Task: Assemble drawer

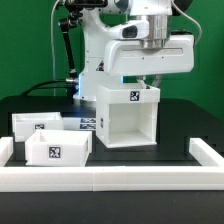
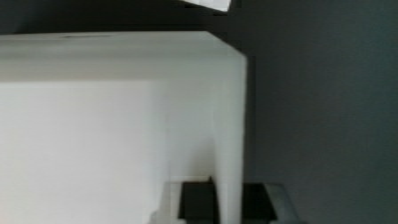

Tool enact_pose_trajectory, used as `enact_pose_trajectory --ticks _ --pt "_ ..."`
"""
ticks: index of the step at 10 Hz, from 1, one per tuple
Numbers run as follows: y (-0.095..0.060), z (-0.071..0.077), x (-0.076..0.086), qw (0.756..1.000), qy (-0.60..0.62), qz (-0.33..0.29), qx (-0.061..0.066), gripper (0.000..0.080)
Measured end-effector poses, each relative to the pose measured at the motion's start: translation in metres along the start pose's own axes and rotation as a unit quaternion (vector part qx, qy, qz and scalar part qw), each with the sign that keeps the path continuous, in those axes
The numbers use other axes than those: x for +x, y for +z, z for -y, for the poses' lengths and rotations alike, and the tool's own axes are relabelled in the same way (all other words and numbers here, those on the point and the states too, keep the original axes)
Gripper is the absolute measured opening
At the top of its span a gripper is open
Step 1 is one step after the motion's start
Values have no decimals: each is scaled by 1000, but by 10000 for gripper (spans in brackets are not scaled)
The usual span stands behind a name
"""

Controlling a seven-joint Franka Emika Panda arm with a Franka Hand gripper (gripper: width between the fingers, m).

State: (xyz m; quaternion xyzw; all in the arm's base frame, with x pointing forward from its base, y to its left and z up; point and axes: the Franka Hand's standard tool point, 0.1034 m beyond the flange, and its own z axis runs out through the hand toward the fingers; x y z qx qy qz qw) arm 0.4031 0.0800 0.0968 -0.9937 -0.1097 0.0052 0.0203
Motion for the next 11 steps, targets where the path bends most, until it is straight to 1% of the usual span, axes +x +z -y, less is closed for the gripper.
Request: enact_pose_trajectory --ticks 5,6,7,8,11 --pt "0 0 0 1000 0 0 0 36" --pt "0 -4 4 1000 10 0 1 36" --pt "0 -8 13 1000 18 -1 2 36" --pt "-1 -10 26 1000 28 -3 4 36" --pt "-1 -18 69 998 52 -24 9 38"
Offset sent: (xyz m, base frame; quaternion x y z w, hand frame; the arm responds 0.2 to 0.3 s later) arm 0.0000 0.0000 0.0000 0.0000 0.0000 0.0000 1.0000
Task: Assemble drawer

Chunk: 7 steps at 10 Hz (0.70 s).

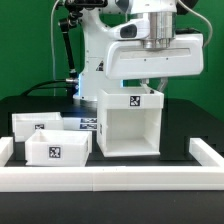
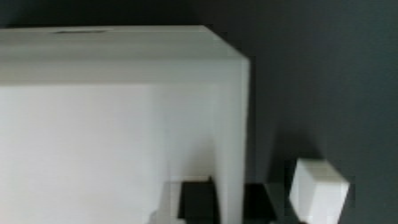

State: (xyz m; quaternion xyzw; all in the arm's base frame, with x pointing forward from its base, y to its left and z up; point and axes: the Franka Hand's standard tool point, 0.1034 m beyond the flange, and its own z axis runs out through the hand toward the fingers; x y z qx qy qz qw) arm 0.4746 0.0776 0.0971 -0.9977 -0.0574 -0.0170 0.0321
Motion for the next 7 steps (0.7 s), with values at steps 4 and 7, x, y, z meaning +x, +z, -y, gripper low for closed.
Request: enact_pose_trajectory --ticks 4,7 --pt "2 4 46 999 13 -33 7 38" --pt "2 6 71 999 23 -45 11 38"
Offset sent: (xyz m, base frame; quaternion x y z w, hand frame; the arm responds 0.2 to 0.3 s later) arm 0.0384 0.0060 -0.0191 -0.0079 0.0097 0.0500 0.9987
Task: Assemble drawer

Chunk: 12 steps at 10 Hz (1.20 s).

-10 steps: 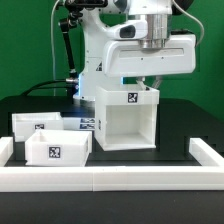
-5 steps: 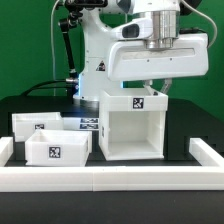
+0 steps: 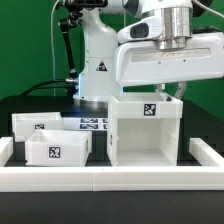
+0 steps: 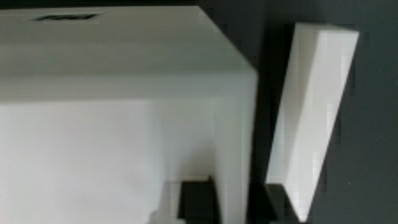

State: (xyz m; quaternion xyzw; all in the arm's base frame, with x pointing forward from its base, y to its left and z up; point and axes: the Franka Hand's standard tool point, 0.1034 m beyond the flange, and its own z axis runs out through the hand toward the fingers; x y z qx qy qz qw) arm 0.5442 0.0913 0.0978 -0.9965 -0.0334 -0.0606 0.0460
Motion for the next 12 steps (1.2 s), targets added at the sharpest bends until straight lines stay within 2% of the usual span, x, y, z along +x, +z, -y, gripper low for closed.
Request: enact_pose_trajectory --ticks 4,7,12 --pt "2 1 24 1000 3 -15 4 38" --pt "1 2 25 1000 14 -16 5 38" --pt "0 9 27 985 170 -27 14 38"
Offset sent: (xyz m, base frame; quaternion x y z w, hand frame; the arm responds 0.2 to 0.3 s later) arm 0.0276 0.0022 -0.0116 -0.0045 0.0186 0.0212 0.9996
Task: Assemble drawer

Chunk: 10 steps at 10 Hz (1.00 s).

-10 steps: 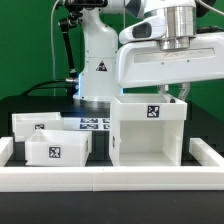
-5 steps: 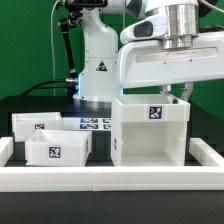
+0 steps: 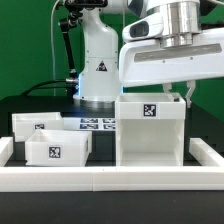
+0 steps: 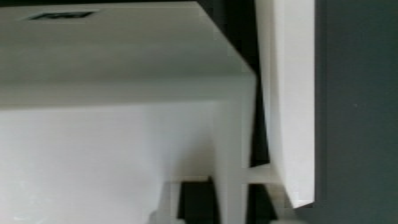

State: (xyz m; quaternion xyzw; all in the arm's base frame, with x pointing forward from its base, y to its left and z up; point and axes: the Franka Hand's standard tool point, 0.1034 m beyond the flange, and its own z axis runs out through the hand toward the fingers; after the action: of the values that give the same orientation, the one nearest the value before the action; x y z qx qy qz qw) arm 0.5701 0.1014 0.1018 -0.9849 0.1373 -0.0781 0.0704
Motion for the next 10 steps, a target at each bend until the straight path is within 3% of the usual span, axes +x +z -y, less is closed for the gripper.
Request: enact_pose_trajectory --ticks 4,6,10 --pt "0 4 5 990 140 -9 4 42" --pt "-3 0 13 981 190 -20 14 42" --pt "-6 6 15 961 275 -19 31 44"
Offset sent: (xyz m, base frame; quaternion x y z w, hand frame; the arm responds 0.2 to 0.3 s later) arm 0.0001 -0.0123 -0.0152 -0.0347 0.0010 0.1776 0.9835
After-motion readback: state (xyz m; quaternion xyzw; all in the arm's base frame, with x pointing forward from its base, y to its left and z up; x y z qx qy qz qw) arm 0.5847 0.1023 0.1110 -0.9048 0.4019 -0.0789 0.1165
